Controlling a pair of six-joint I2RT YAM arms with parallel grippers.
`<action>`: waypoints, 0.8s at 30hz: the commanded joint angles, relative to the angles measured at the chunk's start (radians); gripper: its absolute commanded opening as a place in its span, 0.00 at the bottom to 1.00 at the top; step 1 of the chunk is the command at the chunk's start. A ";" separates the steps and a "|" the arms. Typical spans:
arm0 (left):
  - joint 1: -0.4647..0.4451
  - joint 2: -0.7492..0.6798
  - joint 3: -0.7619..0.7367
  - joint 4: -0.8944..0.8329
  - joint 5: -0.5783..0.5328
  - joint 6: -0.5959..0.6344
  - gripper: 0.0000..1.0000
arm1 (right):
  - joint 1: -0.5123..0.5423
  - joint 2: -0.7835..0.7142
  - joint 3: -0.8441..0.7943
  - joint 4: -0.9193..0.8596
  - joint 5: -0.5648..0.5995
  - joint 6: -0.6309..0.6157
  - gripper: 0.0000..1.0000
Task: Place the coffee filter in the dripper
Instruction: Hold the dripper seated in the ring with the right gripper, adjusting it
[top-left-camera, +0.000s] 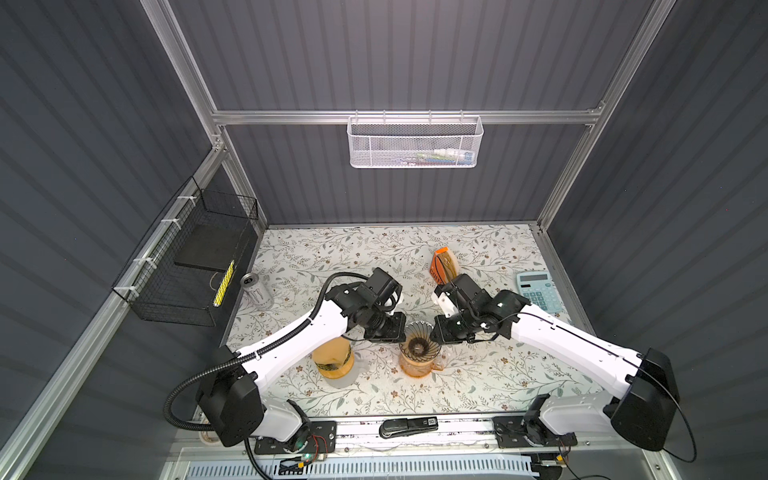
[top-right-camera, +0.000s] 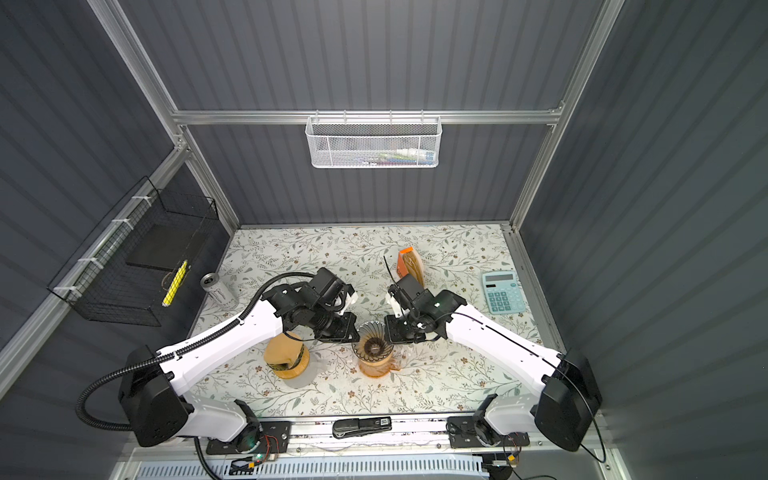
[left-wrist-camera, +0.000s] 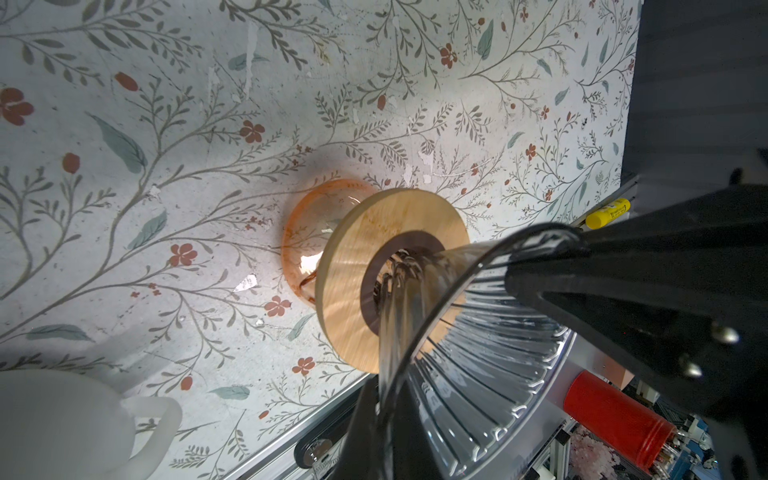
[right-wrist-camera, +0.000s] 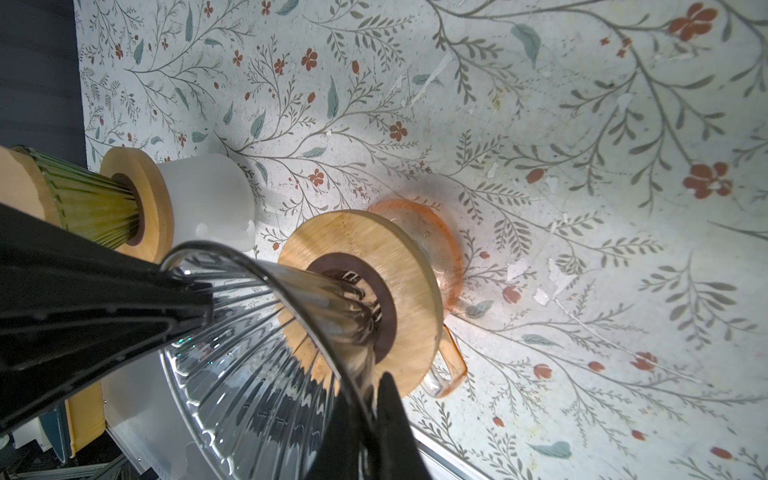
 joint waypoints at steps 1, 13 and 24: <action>-0.027 0.040 -0.007 -0.034 -0.039 0.017 0.00 | 0.004 0.064 -0.058 -0.024 0.049 0.004 0.00; -0.039 0.062 -0.037 -0.010 -0.039 -0.001 0.00 | 0.004 0.095 -0.133 0.034 0.046 0.023 0.00; -0.042 0.100 -0.052 -0.023 -0.053 -0.002 0.00 | 0.004 0.118 -0.141 0.055 0.061 0.021 0.00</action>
